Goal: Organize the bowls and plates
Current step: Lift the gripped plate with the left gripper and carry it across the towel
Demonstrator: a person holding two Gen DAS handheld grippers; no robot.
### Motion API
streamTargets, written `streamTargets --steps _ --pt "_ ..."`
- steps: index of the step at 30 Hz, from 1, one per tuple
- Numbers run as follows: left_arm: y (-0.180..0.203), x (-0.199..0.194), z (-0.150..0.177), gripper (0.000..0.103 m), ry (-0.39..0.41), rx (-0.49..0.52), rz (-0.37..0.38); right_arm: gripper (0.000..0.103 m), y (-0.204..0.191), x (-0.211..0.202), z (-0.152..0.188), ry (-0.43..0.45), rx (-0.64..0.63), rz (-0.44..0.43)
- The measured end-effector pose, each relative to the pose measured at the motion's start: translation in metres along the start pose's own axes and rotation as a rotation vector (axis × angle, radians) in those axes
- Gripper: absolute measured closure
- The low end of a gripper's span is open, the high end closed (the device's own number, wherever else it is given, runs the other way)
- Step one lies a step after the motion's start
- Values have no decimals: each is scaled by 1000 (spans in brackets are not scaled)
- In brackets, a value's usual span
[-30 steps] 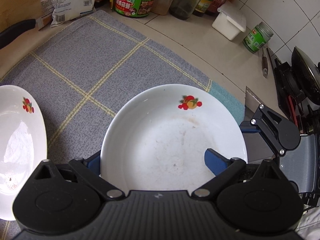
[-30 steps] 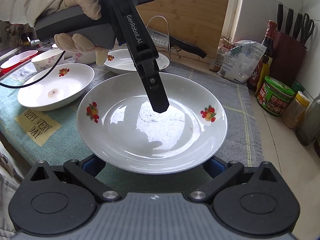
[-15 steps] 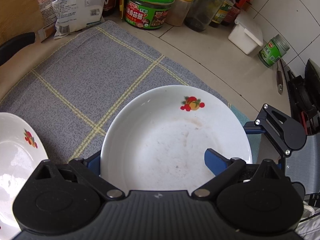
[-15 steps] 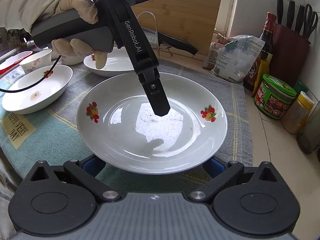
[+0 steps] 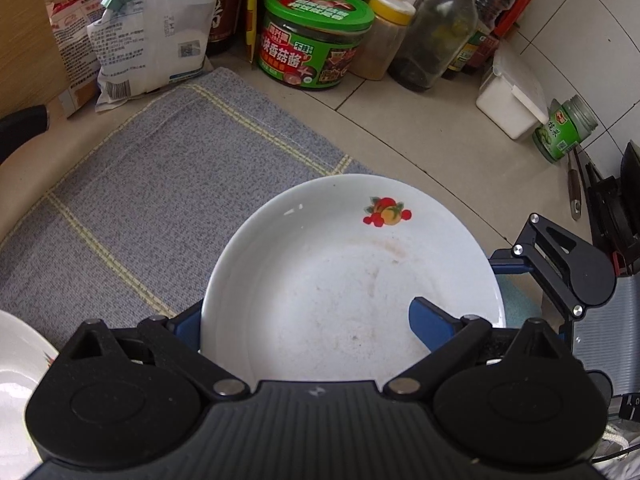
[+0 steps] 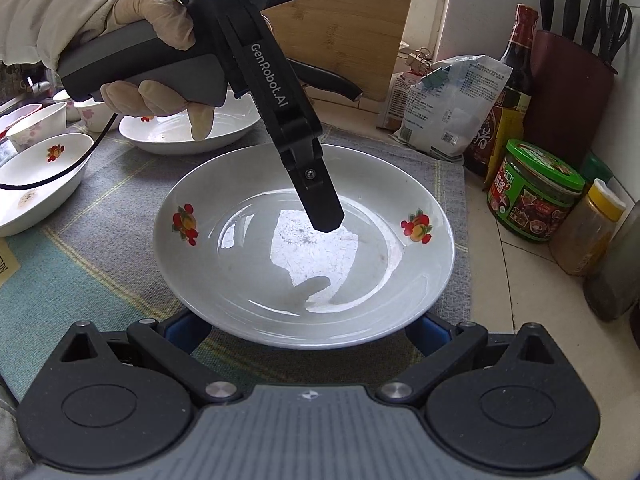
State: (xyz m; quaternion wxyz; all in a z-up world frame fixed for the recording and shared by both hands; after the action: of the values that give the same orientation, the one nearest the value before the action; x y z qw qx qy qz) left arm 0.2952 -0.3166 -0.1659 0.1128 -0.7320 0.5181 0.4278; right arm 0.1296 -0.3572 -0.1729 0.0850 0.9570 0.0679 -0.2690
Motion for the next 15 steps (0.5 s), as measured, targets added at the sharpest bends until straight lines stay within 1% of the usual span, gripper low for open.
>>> streamTargets --steps 9,15 --pt "-1 20 -5 4 -8 -5 17 0 13 7 7 -30 2 14" --pt "-2 23 -8 4 1 1 17 0 18 10 8 -33 26 21"
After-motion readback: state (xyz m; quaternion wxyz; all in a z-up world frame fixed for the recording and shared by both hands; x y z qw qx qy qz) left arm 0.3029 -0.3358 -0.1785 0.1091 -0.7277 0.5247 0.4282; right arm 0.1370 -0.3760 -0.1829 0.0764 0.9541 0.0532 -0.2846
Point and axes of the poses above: each gripper's, at about its wrist camera, not at the fingertips, and x roughly the way its jaws point, y to its right, z to its underside, the point moved 9 cm from there along x, roughly the way its jaws point, and after that the axes turned 15 degrees about y, right-handed, at the moved point
